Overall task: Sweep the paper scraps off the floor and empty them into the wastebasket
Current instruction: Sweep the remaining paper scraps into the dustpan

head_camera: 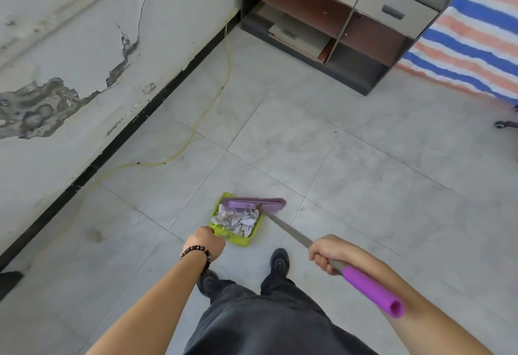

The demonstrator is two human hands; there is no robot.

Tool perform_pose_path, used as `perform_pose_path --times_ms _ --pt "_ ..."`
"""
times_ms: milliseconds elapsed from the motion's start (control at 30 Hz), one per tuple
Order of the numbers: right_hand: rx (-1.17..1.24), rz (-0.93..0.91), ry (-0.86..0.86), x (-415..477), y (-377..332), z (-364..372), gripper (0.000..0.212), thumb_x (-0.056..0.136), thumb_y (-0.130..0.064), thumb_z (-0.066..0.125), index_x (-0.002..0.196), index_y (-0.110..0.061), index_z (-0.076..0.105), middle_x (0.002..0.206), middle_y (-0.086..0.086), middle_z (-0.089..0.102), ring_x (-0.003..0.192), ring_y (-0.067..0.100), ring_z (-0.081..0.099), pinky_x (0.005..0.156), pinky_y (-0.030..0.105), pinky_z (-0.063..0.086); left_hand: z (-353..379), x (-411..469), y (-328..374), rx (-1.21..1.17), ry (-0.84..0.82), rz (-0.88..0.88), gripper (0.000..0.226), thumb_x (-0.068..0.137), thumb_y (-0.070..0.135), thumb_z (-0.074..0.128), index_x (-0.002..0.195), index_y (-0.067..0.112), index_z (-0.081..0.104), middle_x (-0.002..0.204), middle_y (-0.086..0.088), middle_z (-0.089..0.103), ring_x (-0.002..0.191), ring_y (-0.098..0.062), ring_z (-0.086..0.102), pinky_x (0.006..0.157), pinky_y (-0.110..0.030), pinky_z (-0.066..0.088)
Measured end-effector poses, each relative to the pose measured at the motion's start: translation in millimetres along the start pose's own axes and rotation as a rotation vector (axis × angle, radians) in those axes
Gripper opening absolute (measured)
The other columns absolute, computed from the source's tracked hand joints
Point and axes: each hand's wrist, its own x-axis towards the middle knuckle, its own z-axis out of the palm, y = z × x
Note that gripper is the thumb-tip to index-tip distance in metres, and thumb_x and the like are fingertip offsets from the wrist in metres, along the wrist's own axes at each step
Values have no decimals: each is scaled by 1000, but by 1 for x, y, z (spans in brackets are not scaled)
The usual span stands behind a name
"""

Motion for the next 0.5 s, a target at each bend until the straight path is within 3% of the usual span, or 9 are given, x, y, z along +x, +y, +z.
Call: perform_pose_path --times_ms 133,233,400,500 --pt "181 -28 19 -18 -2 -27 28 86 -1 51 64 -14 42 49 -3 38 34 5 33 30 14 27 2 6 -6 -122 -82 -24 35 77 7 44 108 4 60 83 -16 72 57 -25 50 55 -27 40" --pt "236 -53 14 -13 -14 -22 30 88 -2 50 63 -15 40 47 -4 37 31 4 33 30 13 27 2 0 -8 -89 -55 -16 31 81 8 45 108 7 60 75 -7 61 58 -23 49 50 -23 39" --pt "118 -112 70 23 -43 1 18 83 -4 50 66 -10 48 43 0 41 34 10 36 36 15 32 3 -2 -12 -83 -8 -4 31 85 12 47 113 16 59 82 -7 63 70 -27 60 59 -25 42" --pt "8 -158 121 38 -46 19 8 75 -4 50 76 -3 58 44 6 49 39 18 42 45 23 40 3 2 -15 -117 -12 11 33 87 12 48 117 16 60 66 -3 53 54 -20 47 50 -21 34"
